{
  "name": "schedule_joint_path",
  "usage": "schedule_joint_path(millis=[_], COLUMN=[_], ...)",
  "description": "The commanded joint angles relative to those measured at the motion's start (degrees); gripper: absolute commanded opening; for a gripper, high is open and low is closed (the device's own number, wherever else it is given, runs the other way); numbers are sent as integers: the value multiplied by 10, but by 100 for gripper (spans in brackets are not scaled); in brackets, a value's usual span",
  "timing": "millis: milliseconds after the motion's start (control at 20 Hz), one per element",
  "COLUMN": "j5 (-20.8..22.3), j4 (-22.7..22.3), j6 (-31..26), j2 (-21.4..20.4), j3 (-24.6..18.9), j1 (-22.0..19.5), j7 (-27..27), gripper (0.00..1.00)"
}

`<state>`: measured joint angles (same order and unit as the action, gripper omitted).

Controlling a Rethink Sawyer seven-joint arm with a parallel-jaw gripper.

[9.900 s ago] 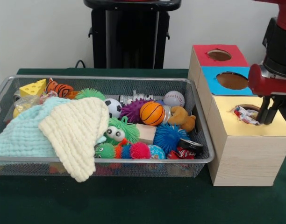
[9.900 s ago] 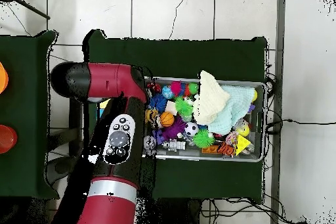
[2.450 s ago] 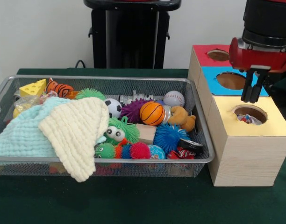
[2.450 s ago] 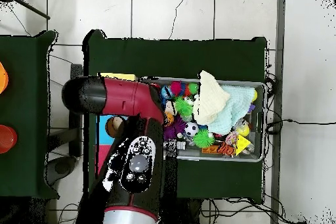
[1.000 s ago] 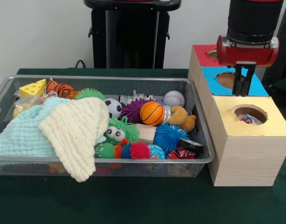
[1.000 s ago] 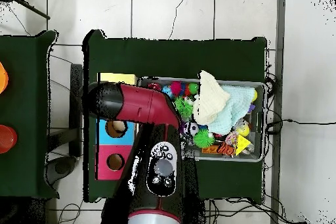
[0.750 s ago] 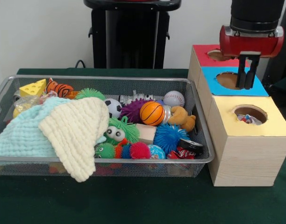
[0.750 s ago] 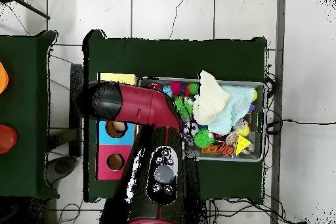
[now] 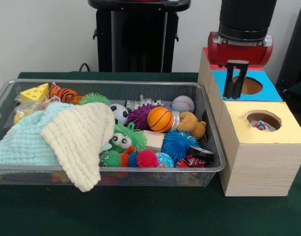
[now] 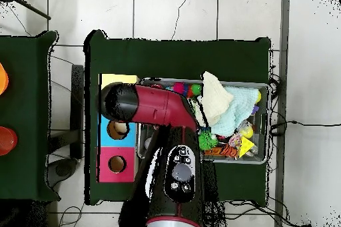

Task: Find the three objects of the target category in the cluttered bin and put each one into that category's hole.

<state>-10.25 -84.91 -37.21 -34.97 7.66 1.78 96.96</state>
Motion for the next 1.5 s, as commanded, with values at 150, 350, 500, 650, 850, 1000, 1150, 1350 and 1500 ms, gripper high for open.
schedule_joint_path(millis=[150, 350, 500, 650, 850, 1000, 1150, 1350, 1500], j5=[61, 80, 99, 116, 137, 149, 160, 169, 178], j4=[-12, -1, 10, 11, 28, 34, 41, 43, 41], j6=[1, -12, -13, -3, -21, -45, -58, -80, -83], j2=[41, 47, 50, 52, 63, 64, 64, 59, 52], j3=[-71, -82, -93, -106, -131, -142, -153, -166, -179], j1=[-48, -70, -86, -106, -138, -151, -159, -173, -187], j7=[-36, -49, -63, -70, -95, -96, -94, -98, -107], gripper=[0, 0, 0, 0, 0, 0, 0, 0, 0])
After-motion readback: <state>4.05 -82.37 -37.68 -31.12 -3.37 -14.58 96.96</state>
